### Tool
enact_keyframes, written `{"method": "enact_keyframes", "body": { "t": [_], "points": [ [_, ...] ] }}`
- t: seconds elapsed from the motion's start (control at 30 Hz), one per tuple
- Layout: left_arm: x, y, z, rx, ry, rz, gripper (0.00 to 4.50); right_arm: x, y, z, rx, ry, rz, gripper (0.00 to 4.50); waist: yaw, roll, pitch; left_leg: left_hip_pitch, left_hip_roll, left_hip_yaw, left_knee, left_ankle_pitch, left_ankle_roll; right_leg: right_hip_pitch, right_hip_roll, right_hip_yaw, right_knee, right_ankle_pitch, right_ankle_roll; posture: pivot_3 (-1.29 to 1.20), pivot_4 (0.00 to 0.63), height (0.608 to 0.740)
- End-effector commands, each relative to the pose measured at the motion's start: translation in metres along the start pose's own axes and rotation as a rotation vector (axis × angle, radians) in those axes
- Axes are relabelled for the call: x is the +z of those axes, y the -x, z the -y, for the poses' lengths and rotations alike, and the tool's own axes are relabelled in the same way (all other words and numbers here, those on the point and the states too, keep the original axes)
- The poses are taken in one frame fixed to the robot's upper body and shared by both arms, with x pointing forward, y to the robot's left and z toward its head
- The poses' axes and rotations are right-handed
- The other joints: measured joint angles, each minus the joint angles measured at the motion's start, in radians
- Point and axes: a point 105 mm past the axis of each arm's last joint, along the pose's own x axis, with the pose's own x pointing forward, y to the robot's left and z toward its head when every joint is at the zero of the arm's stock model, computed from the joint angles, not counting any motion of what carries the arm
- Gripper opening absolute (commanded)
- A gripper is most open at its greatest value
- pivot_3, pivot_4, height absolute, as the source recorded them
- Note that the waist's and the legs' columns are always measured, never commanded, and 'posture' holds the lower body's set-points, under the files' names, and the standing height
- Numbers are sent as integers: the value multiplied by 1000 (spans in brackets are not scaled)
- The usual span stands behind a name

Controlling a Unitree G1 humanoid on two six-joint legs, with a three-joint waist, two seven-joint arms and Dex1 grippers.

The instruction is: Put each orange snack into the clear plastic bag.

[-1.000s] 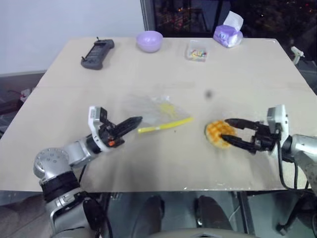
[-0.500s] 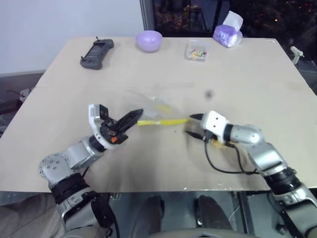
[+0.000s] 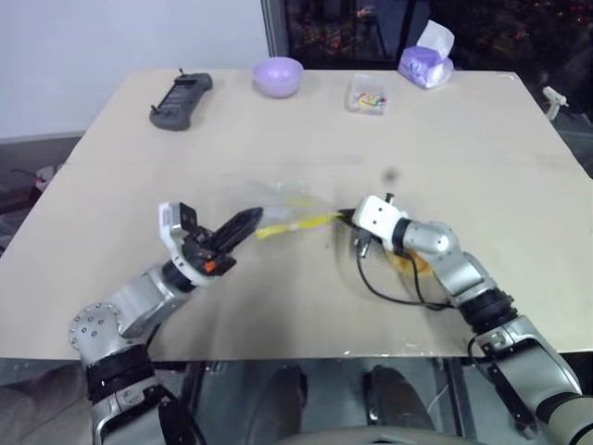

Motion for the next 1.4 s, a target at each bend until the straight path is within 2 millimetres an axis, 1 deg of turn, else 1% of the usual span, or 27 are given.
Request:
{"method": "enact_keyframes", "body": {
  "t": [0.03, 0.13, 0.17, 0.23, 0.3, 0.4, 0.47, 0.5, 0.53, 0.57, 0.6, 0.63, 0.67, 0.77, 0.8, 0.83, 0.9, 0.93, 0.97, 1.0, 1.03, 1.13, 1.2, 1.23, 1.27, 1.3, 1.4],
  "points": [
    [-1, -2, 5, 27, -110, -11, 0, 15, 1, 13, -47, 18, 62, 57, 0, 0, 0, 0, 0, 0, 0, 0, 0, 0, 0, 0, 0, 0, 0, 0, 150, 740],
    [18, 2, -23, 223, -290, 87, 0, 19, 0, 17, -59, 28, 69, 57, 0, 0, 0, 0, 0, 1, 0, 0, 0, 0, 0, 0, 0, 0, 0, 0, 150, 740],
    [22, 5, -28, 253, -320, 99, 251, 20, 0, 20, -68, 34, 67, 12, 0, 0, 0, 0, 0, 2, -1, 0, 0, 0, 0, 0, 0, 0, 0, 0, 150, 740],
    [22, 5, -22, 208, -333, 98, 788, 20, 2, 30, -100, 55, 56, 0, -1, 0, 0, 0, 0, 2, -1, 0, 0, 0, 0, 0, -1, 0, 0, 0, 150, 740],
    [20, 4, -12, 151, -339, 90, 1696, 20, 3, 37, -123, 69, 45, 0, 0, 0, 0, 0, 0, 2, -1, 0, 0, -1, 0, 0, -1, 0, 0, 0, 150, 740],
    [20, 2, 1, 134, -410, 34, 3034, 25, 7, 65, -225, 112, 20, 0, -1, 0, 1, 0, 0, 2, -2, 0, 0, -1, 0, 0, -1, 0, 0, 0, 150, 740],
    [22, -1, 19, 68, -468, 11, 3034, 29, 9, 79, -273, 128, 10, 0, -1, 0, 1, 0, 0, 1, -2, 0, 1, -1, 0, 0, -1, 0, 0, 0, 150, 740],
    [22, -3, 26, 42, -490, 4, 3034, 30, 9, 82, -285, 132, 7, 0, -1, 0, 1, 0, 0, 2, -3, 0, 1, -1, 0, 0, -1, 0, 0, 0, 150, 740],
    [24, -6, 40, -4, -534, 0, 3034, 32, 9, 86, -301, 156, -4, 0, -1, 0, 1, 0, 0, 2, -3, 0, 1, -1, 0, 0, -1, 0, 0, 0, 150, 740],
    [28, -14, 59, -68, -598, -1, 3034, 34, 8, 91, -315, 185, -23, 0, -1, 0, 1, 0, 0, 2, -3, 0, 1, -1, 0, 0, -1, 0, 0, 0, 150, 740],
    [30, -19, 73, -112, -641, -2, 3034, 35, 8, 94, -324, 205, -36, 0, 1, -1, 1, 0, 0, 2, -3, 0, 1, -1, 0, 0, -1, 0, 0, 0, 150, 740],
    [30, -25, 86, -153, -695, -13, 3034, 33, 9, 99, -346, 239, -96, 0, 2, -1, 1, -1, 0, 1, -3, 0, 1, -1, 0, -1, -2, 0, 0, 0, 150, 740],
    [29, -31, 93, -171, -744, -21, 3034, 30, 10, 102, -358, 260, -144, 0, 3, -1, 1, -1, 0, 0, -3, 0, 1, -1, 0, -1, -2, 0, 0, 0, 150, 740],
    [31, -45, 98, -144, -901, -36, 3034, 33, 8, 106, -356, 282, -173, 0, 0, -1, 1, -1, -1, 2, -4, 0, 0, -1, 0, 0, -2, 0, 0, 0, 150, 740],
    [37, -52, 98, -115, -954, -15, 3034, 34, 8, 107, -356, 293, -178, 0, -1, -1, 1, 0, -1, 3, -4, 0, 0, -1, 0, 1, -3, 0, 0, 0, 150, 740],
    [41, -60, 94, -63, -1044, -10, 3034, 35, 8, 108, -357, 302, -185, 0, -1, -1, 1, 0, -1, 3, -6, 0, 0, -1, 0, 1, -3, 0, 0, 0, 150, 740],
    [43, -69, 85, 18, -1182, -43, 3034, 36, 8, 110, -359, 309, -191, 0, -1, -1, 1, 0, -1, 3, -6, 0, 0, -1, 0, 1, -4, 0, 0, 0, 150, 740],
    [39, -69, 62, 135, -1286, -167, 3034, 36, 7, 111, -360, 310, -193, 0, -4, -1, 2, 0, -1, 3, -7, 0, 0, -2, 1, 1, -5, 0, 0, 0, 150, 740],
    [40, -63, 34, 269, -1413, -296, 3034, 37, 7, 111, -360, 311, -195, 0, -6, -1, 2, 0, 0, 3, -7, 0, 0, -2, 1, 1, -5, 0, 0, 0, 150, 740],
    [42, -55, 14, 367, -1510, -397, 3034, 37, 6, 112, -360, 311, -195, 0, -8, 0, 2, 1, 0, 4, -9, 0, 0, -2, 1, 3, -5, 0, 0, 0, 150, 740],
    [44, -50, 2, 421, -1574, -464, 3034, 37, 6, 112, -360, 312, -195, 0, -10, 0, 2, 1, 0, 5, -9, 0, 0, -3, 1, 3, -5, 0, 0, 0, 150, 740],
    [43, -54, 0, 381, -1573, -424, 3034, 40, 5, 111, -359, 311, -189, 0, -7, 1, 3, 0, 0, 7, -12, 0, 0, -6, 2, 5, -6, 0, 0, 0, 150, 740],
    [39, -58, 1, 343, -1578, -417, 3034, 41, 4, 110, -357, 310, -184, 0, -4, 0, 2, -9, 1, 6, -9, 0, 0, -13, 2, 4, -5, 0, 0, 0, 150, 740],
    [36, -59, 1, 323, -1599, -427, 3034, 42, 3, 110, -357, 309, -183, 0, -4, 0, 2, -17, 1, 6, -6, 0, 0, -22, 2, 4, -1, 0, 0, 0, 150, 740],
    [31, -64, 1, 295, -1612, -413, 3034, 43, 2, 110, -357, 309, -180, 0, -3, 0, 2, -21, 0, 6, -5, 1, 0, -26, 1, 5, 0, 0, 0, 0, 150, 740],
    [28, -69, 3, 269, -1609, -377, 3034, 44, 1, 110, -355, 310, -178, 0, -2, 0, 2, -22, 0, 6, -5, 1, 0, -27, 1, 5, 0, 0, 0, 0, 150, 740],
    [25, -80, 19, 172, -1552, -265, 3034, 46, -1, 107, -349, 310, -172, 0, -1, 0, 2, -23, 0, 7, -5, 1, 0, -27, 1, 4, -1, 0, 0, 0, 150, 740]
  ]
}}
